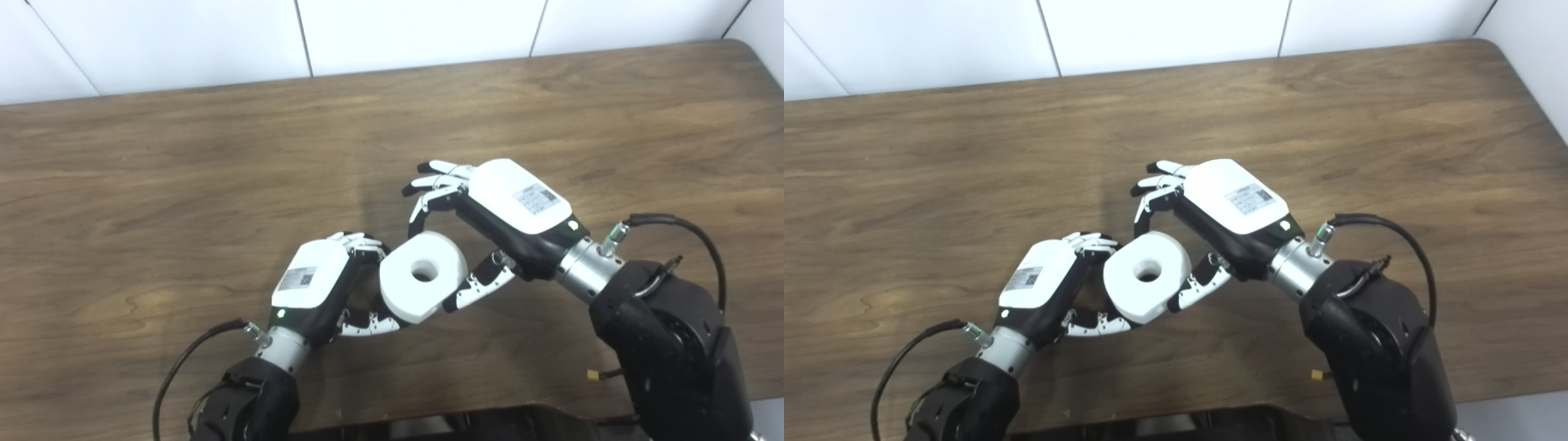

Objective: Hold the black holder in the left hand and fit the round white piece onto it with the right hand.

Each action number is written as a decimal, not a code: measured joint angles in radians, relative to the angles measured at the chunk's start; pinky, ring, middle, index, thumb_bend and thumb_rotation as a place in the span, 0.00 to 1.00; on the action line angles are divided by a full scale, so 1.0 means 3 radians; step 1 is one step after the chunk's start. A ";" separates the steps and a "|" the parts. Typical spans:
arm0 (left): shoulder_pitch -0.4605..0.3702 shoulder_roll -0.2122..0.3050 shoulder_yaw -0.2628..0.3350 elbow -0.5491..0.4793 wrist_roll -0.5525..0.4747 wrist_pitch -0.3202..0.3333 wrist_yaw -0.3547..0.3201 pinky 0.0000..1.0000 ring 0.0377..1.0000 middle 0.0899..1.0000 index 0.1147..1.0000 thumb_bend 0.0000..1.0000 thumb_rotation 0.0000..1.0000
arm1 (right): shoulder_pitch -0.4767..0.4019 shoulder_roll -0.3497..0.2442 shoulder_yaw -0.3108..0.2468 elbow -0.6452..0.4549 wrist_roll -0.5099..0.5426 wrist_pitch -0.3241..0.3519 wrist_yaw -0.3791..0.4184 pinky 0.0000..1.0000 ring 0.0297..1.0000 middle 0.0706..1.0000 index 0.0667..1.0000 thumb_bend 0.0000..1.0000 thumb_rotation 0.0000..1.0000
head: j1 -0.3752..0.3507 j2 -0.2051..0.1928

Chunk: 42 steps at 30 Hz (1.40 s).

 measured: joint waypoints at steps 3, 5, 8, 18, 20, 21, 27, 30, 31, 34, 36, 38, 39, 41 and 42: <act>0.0000 -0.0006 0.0000 0.0000 0.0000 0.0022 -0.0008 0.90 0.84 0.75 0.42 0.51 0.05 | 0.0000 0.0009 0.0002 -0.0007 -0.0002 0.0001 0.0006 0.87 0.92 0.81 0.45 0.51 0.15 | 0.0000 0.0000; 0.0000 -0.0007 -0.0002 -0.0001 0.0000 0.0031 -0.0010 0.90 0.84 0.75 0.42 0.51 0.05 | 0.0002 0.0011 0.0004 -0.0008 -0.0005 0.0001 0.0006 0.86 0.92 0.81 0.45 0.51 0.15 | 0.0000 0.0000; 0.0000 -0.0007 -0.0002 -0.0001 0.0000 0.0031 -0.0009 0.90 0.84 0.75 0.42 0.51 0.05 | 0.0018 0.0015 0.0005 -0.0007 -0.0013 -0.0003 0.0006 0.85 0.91 0.81 0.45 0.51 0.15 | 0.0000 0.0000; 0.0000 -0.0010 -0.0005 -0.0005 0.0001 0.0036 -0.0008 0.90 0.84 0.75 0.42 0.51 0.05 | 0.0087 0.0032 0.0031 0.0014 -0.0046 -0.0037 -0.0114 0.86 0.91 0.81 0.45 0.52 0.15 | 0.0021 0.0015; 0.0000 -0.0013 -0.0006 -0.0006 0.0002 0.0037 -0.0009 0.90 0.84 0.75 0.42 0.50 0.05 | 0.0102 0.0031 0.0044 0.0030 -0.0060 -0.0053 -0.0124 0.87 0.91 0.81 0.45 0.52 0.15 | 0.0021 0.0015; 0.0000 -0.0013 -0.0007 -0.0007 0.0003 0.0037 -0.0009 0.90 0.84 0.75 0.42 0.50 0.05 | 0.0108 0.0032 0.0049 0.0039 -0.0061 -0.0058 -0.0130 0.87 0.91 0.81 0.45 0.51 0.15 | 0.0015 0.0015; -0.0001 -0.0020 -0.0010 -0.0010 0.0004 0.0040 -0.0010 0.90 0.84 0.75 0.42 0.51 0.05 | 0.0112 0.0031 0.0051 0.0112 -0.0062 -0.0098 -0.0190 0.87 0.91 0.81 0.45 0.51 0.15 | 0.0015 0.0015; 0.0000 -0.0023 -0.0011 -0.0016 0.0004 0.0045 -0.0011 0.90 0.84 0.75 0.42 0.50 0.05 | 0.0115 0.0031 0.0051 0.0114 -0.0062 -0.0129 -0.0206 0.87 0.91 0.81 0.45 0.51 0.15 | 0.0021 0.0020; 0.0000 -0.0024 -0.0011 -0.0019 0.0005 0.0048 -0.0017 0.90 0.84 0.75 0.42 0.50 0.05 | 0.0118 0.0031 0.0051 0.0116 -0.0062 -0.0133 -0.0211 0.87 0.91 0.81 0.45 0.51 0.15 | 0.0015 0.0025; 0.0000 -0.0028 -0.0009 -0.0032 0.0006 0.0051 -0.0049 0.90 0.84 0.74 0.42 0.50 0.05 | 0.0136 0.0032 0.0052 0.0124 -0.0062 -0.0137 -0.0215 0.86 0.90 0.80 0.45 0.52 0.14 | 0.0015 0.0026; 0.0000 -0.0028 -0.0009 -0.0036 0.0012 0.0051 -0.0058 0.90 0.84 0.74 0.42 0.50 0.05 | 0.0142 0.0032 0.0054 0.0126 -0.0064 -0.0138 -0.0218 0.86 0.90 0.80 0.45 0.52 0.14 | 0.0021 0.0031; 0.0000 -0.0031 -0.0009 -0.0038 0.0025 0.0051 -0.0064 0.90 0.84 0.74 0.42 0.51 0.05 | 0.0141 0.0032 0.0064 0.0126 -0.0080 -0.0138 -0.0217 0.86 0.91 0.81 0.45 0.52 0.15 | 0.0021 0.0031; 0.0001 -0.0033 -0.0009 -0.0039 0.0028 0.0051 -0.0064 0.90 0.84 0.74 0.42 0.51 0.05 | 0.0141 0.0033 0.0069 0.0126 -0.0086 -0.0138 -0.0217 0.86 0.90 0.81 0.45 0.52 0.15 | 0.0021 0.0031; 0.0001 -0.0035 -0.0007 -0.0039 0.0029 0.0051 -0.0066 0.90 0.84 0.74 0.42 0.51 0.05 | 0.0139 0.0033 0.0075 0.0127 -0.0098 -0.0138 -0.0217 0.86 0.90 0.81 0.45 0.51 0.15 | 0.0021 0.0031; 0.0001 -0.0035 -0.0007 -0.0039 0.0029 0.0051 -0.0067 0.90 0.84 0.75 0.42 0.51 0.05 | 0.0137 0.0033 0.0075 0.0127 -0.0100 -0.0138 -0.0217 0.86 0.90 0.80 0.45 0.52 0.15 | 0.0021 0.0031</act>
